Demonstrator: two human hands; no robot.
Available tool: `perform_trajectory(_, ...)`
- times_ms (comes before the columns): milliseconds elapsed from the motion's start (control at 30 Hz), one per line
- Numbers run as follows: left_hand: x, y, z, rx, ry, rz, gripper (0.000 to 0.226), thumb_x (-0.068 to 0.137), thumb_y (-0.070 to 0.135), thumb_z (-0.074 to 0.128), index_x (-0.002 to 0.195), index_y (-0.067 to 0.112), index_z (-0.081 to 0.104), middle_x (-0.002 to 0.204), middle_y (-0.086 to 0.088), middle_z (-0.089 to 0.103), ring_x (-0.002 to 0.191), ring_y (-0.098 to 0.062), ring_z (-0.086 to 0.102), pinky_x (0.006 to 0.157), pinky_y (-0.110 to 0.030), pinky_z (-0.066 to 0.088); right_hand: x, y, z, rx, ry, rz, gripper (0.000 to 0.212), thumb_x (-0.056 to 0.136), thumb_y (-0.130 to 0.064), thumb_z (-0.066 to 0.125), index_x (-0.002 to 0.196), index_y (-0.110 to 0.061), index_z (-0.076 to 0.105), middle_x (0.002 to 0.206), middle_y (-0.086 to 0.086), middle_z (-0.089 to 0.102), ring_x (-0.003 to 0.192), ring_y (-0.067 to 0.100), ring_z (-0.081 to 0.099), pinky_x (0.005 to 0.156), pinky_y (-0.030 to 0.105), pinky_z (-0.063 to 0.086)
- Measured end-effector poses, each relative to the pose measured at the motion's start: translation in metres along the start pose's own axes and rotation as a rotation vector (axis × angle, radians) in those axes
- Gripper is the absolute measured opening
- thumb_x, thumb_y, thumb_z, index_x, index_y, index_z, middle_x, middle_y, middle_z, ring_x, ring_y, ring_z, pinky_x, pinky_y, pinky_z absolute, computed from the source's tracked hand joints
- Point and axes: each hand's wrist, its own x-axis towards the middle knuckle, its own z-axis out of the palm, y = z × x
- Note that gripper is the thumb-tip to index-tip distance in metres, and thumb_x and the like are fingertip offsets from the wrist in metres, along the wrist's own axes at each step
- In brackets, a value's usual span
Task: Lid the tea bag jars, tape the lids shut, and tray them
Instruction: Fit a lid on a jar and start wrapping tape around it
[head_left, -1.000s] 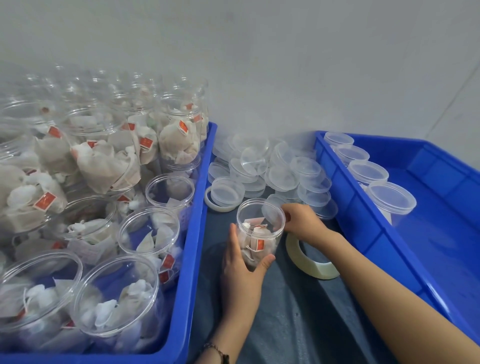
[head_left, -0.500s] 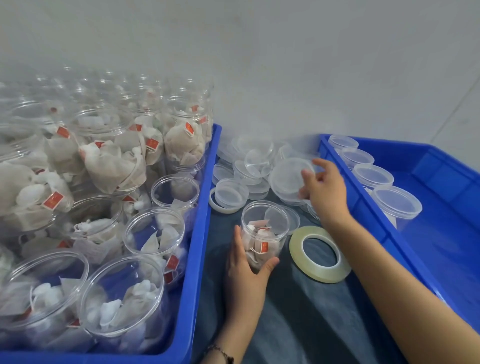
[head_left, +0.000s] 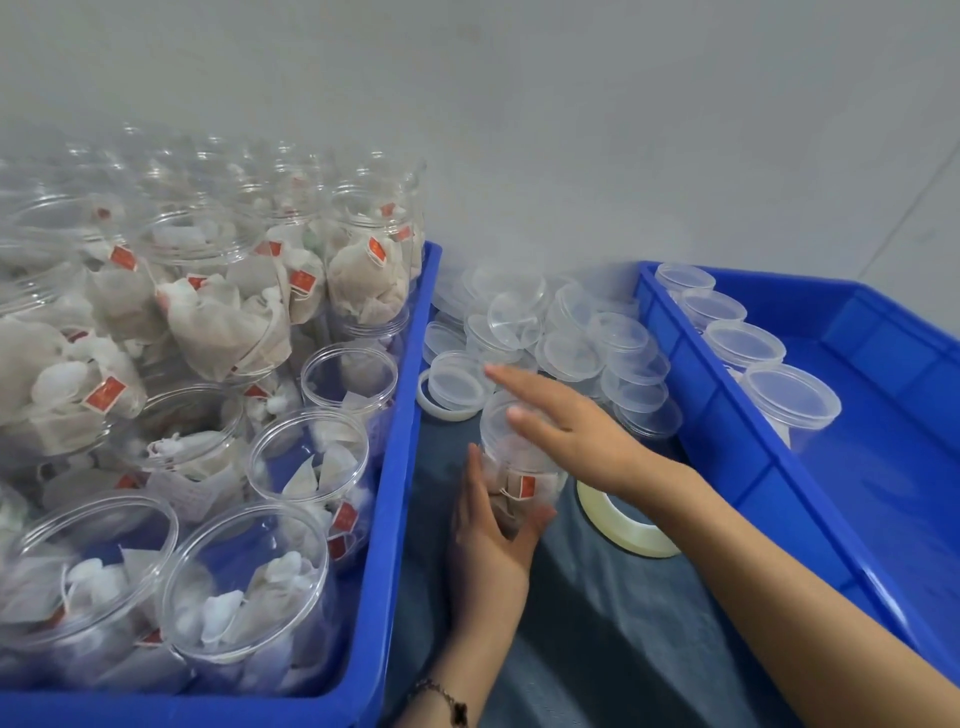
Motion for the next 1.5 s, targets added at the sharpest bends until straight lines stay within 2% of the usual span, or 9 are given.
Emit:
perform_trajectory(200, 0.002, -0.006, 0.004, 0.006, -0.028, -0.008, 0.089, 0.073, 0.035, 0.076, 0.146, 0.026, 0.025, 0.135, 0.0, 0.05, 0.117, -0.013, 0.05, 0.095, -0.032, 0.044, -0.01, -0.008, 0.015, -0.513, 0.034, 0.053, 0.053, 0.086, -0.06, 0.047, 0.136, -0.045, 0.04, 0.143, -0.013, 0.035, 0.125, 0.015, 0.034, 0.099, 0.027, 0.034)
perform_trajectory(400, 0.003, 0.0, 0.001, -0.062, -0.059, -0.055, 0.06, 0.074, 0.047, 0.054, 0.13, 0.033, 0.038, 0.114, 0.017, 0.055, 0.106, -0.006, 0.055, 0.077, -0.022, 0.046, 0.006, -0.045, 0.038, -0.968, 0.002, 0.45, 0.086, 0.086, -0.072, 0.024, 0.143, -0.007, 0.026, 0.126, 0.02, 0.047, 0.102, 0.036, 0.052, 0.074, 0.037, 0.046)
perform_trajectory(533, 0.001, 0.002, 0.0, -0.041, -0.072, -0.091, 0.095, 0.072, 0.035, 0.076, 0.147, 0.035, 0.018, 0.142, 0.007, 0.043, 0.125, -0.011, 0.044, 0.1, -0.03, 0.04, 0.011, -0.066, 0.0, -0.876, -0.19, 0.347, 0.023, 0.096, -0.055, 0.03, 0.078, -0.061, 0.042, 0.077, 0.002, 0.05, 0.065, 0.019, 0.048, 0.049, 0.028, 0.034)
perform_trajectory(633, 0.0, 0.004, -0.002, -0.03, -0.046, -0.049, 0.097, 0.071, 0.035, 0.078, 0.147, 0.034, 0.018, 0.146, 0.009, 0.038, 0.13, -0.008, 0.039, 0.103, -0.027, 0.037, 0.01, -0.056, -0.012, -0.812, -0.238, 0.327, 0.03, 0.09, -0.063, 0.034, 0.116, -0.068, 0.02, 0.125, 0.006, 0.048, 0.117, 0.034, 0.042, 0.084, 0.049, 0.042)
perform_trajectory(700, 0.0, 0.004, -0.002, -0.041, -0.046, -0.029, 0.09, 0.074, 0.035, 0.075, 0.146, 0.032, 0.021, 0.144, 0.008, 0.04, 0.129, -0.009, 0.041, 0.103, -0.034, 0.039, 0.012, -0.041, -0.01, -0.664, -0.376, 0.234, 0.064, 0.085, -0.069, 0.036, 0.142, -0.051, 0.013, 0.157, -0.003, 0.007, 0.144, 0.027, -0.004, 0.11, 0.059, 0.008)
perform_trajectory(933, 0.005, 0.001, -0.001, 0.0, -0.108, -0.025, 0.078, 0.076, 0.024, 0.068, 0.143, 0.026, 0.028, 0.138, 0.006, 0.047, 0.122, -0.012, 0.049, 0.096, -0.04, 0.045, 0.002, -0.017, 0.046, -0.814, 0.201, 0.2, 0.045, 0.089, -0.053, 0.035, 0.125, -0.029, 0.047, 0.122, -0.006, 0.049, 0.112, 0.022, 0.044, 0.077, 0.036, 0.035)
perform_trajectory(1133, -0.001, 0.001, 0.0, 0.021, -0.031, -0.029, 0.095, 0.073, 0.029, 0.077, 0.148, 0.023, 0.02, 0.145, -0.003, 0.04, 0.129, -0.019, 0.044, 0.101, -0.035, 0.041, -0.023, 0.018, 0.029, -0.012, 0.651, 0.266, 0.052, 0.093, -0.044, 0.042, 0.138, -0.02, 0.041, 0.138, -0.003, 0.049, 0.126, 0.01, 0.042, 0.102, 0.026, 0.032)
perform_trajectory(1300, 0.0, -0.002, 0.001, 0.075, -0.022, -0.005, 0.098, 0.072, 0.034, 0.077, 0.149, 0.023, 0.018, 0.149, -0.002, 0.036, 0.132, -0.02, 0.04, 0.098, -0.028, 0.037, -0.092, 0.074, 0.031, -0.289, 0.204, 0.582, 0.076, 0.091, -0.055, 0.042, 0.15, -0.017, 0.013, 0.156, -0.001, 0.017, 0.143, 0.016, 0.015, 0.116, 0.033, 0.015)
perform_trajectory(1500, 0.0, 0.001, 0.001, 0.026, -0.026, 0.016, 0.098, 0.074, 0.03, 0.077, 0.149, 0.023, 0.015, 0.15, -0.002, 0.032, 0.135, -0.019, 0.034, 0.103, -0.027, 0.032, -0.131, 0.077, 0.039, -0.594, 0.158, 0.436, 0.052, 0.09, -0.052, 0.049, 0.129, -0.017, 0.054, 0.139, -0.003, 0.05, 0.129, 0.015, 0.044, 0.107, 0.023, 0.025)
